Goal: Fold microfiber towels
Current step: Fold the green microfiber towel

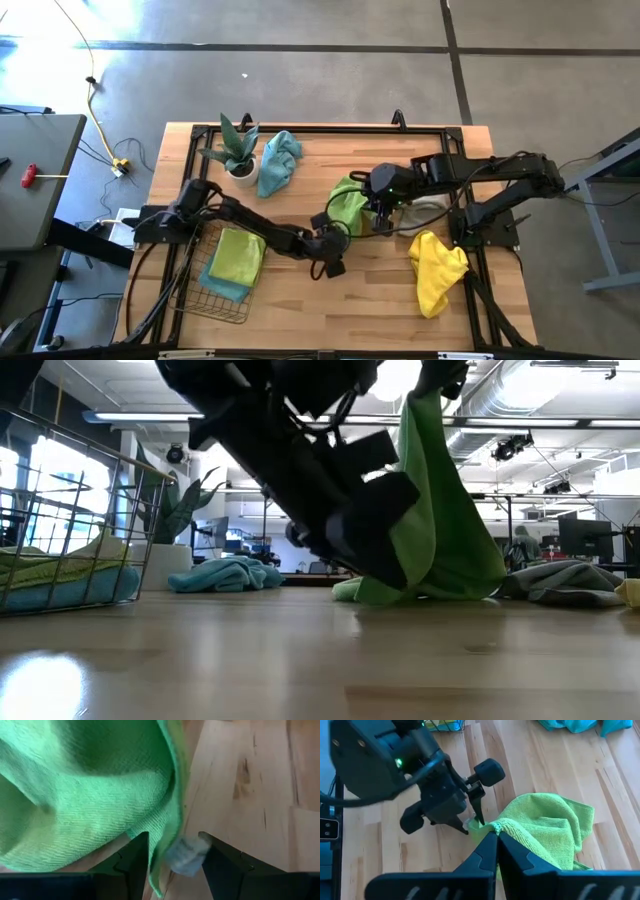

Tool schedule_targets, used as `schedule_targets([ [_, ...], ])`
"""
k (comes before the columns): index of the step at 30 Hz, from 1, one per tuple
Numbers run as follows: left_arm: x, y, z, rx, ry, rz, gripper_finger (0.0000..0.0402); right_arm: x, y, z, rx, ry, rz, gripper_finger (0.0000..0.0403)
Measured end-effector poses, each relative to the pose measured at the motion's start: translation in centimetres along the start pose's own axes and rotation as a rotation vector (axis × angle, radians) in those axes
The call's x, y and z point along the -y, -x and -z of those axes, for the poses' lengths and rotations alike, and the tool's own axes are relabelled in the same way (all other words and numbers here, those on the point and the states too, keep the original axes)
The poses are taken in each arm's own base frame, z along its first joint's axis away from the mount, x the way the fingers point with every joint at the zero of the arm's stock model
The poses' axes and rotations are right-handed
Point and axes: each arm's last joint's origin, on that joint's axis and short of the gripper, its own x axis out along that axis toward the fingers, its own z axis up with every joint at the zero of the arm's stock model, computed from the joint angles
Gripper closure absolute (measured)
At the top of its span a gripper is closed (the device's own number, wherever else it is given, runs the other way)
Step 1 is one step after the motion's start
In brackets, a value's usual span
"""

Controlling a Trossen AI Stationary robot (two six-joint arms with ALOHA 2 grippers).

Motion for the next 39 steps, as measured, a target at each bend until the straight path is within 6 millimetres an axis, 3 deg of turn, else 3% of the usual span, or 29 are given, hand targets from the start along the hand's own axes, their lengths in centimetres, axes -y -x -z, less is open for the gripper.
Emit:
schedule_targets([
  [5,0.0,-0.2,0.1,0.011,0.003,-0.024,0.0271,0.0,0.0,0.0,0.001,0.0,0.0,0.0403],
  [12,-0.1,-0.1,0.2,-0.011,-0.041,-0.019,0.0385,0.0,0.0,0.1,-0.011,0.001,0.0,0.0403],
  [16,-0.4,0.9,0.0,-0.073,-0.057,-0.018,0.039,-0.1,0.0,0.6,-0.063,0.026,-0.004,0.0403],
  [29,-2.8,11.9,-4.1,-0.09,-0.185,-0.08,0.04,-3.6,-1.4,3.1,-0.097,0.322,0.022,0.0403],
  [39,-4.9,19.5,-7.0,0.105,-0.308,-0.214,0.0401,-6.2,-0.3,3.7,-0.021,0.477,0.164,0.0403],
])
